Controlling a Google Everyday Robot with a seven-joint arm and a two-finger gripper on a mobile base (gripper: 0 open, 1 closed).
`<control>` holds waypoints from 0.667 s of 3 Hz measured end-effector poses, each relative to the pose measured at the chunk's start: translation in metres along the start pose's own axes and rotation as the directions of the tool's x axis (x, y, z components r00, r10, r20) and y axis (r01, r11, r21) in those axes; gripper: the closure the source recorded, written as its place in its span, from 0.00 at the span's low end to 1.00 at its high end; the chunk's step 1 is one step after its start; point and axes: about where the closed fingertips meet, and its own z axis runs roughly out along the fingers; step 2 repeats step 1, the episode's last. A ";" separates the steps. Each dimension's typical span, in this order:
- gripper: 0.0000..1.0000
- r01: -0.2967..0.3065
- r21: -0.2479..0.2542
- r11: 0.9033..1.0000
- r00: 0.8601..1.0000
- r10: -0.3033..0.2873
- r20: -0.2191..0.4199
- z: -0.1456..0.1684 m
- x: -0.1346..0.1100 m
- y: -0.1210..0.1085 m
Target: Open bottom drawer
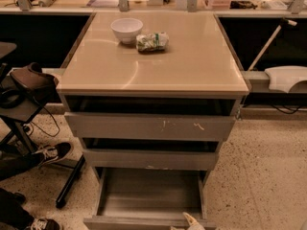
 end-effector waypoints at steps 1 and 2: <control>0.00 0.000 0.000 1.000 1.000 0.000 0.000 0.000 0.000 0.000; 0.00 0.000 0.000 1.000 1.000 0.000 0.000 0.000 0.000 0.000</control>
Offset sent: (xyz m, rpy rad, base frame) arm 0.0000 0.0000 0.0000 0.0000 0.0000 0.0000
